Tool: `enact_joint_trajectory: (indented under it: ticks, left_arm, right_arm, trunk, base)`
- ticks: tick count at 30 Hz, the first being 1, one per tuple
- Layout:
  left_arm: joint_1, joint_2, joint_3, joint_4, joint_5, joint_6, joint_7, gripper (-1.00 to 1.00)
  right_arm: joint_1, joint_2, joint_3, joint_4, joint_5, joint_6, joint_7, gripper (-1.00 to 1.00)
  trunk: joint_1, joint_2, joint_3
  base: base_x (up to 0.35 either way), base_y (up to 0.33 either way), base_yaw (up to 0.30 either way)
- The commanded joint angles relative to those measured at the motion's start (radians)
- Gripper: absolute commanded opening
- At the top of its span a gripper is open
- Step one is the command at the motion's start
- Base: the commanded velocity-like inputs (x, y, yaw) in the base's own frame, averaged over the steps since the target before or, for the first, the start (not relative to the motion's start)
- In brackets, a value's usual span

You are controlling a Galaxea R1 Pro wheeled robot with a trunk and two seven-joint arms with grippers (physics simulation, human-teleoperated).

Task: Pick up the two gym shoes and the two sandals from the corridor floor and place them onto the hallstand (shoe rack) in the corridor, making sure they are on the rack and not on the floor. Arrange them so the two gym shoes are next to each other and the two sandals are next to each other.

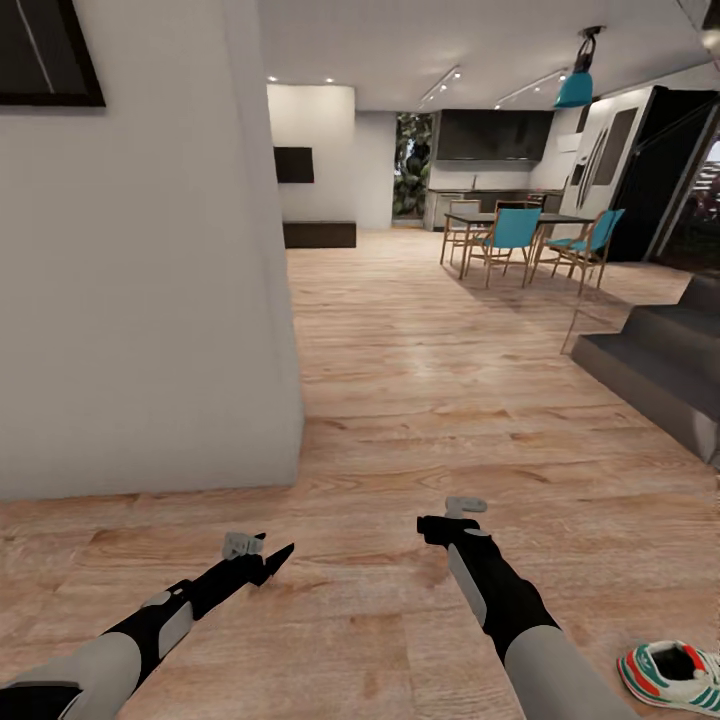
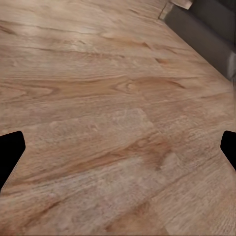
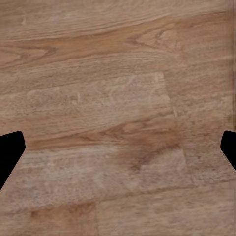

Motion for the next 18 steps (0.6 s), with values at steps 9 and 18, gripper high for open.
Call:
enact_joint_trajectory:
  ticks: [9, 18]
  left_arm:
    - [0.0, 0.001, -0.005, 0.001, 0.006, -0.004, -0.002, 1.0]
    - [0.0, 0.001, -0.005, 0.001, 0.006, -0.005, -0.002, 1.0]
  right_arm:
    - [-0.001, 0.0, 0.004, -0.002, -0.011, 0.004, -0.009, 1.0]
    - [-0.001, 0.0, 0.004, -0.004, -0.011, 0.004, -0.009, 1.0]
  trunk:
    - [0.0, 0.0, -0.001]
    - [0.0, 0.0, -0.001]
  base:
    - [0.227, 0.022, -0.265]
    - [0.098, 0.001, -0.265]
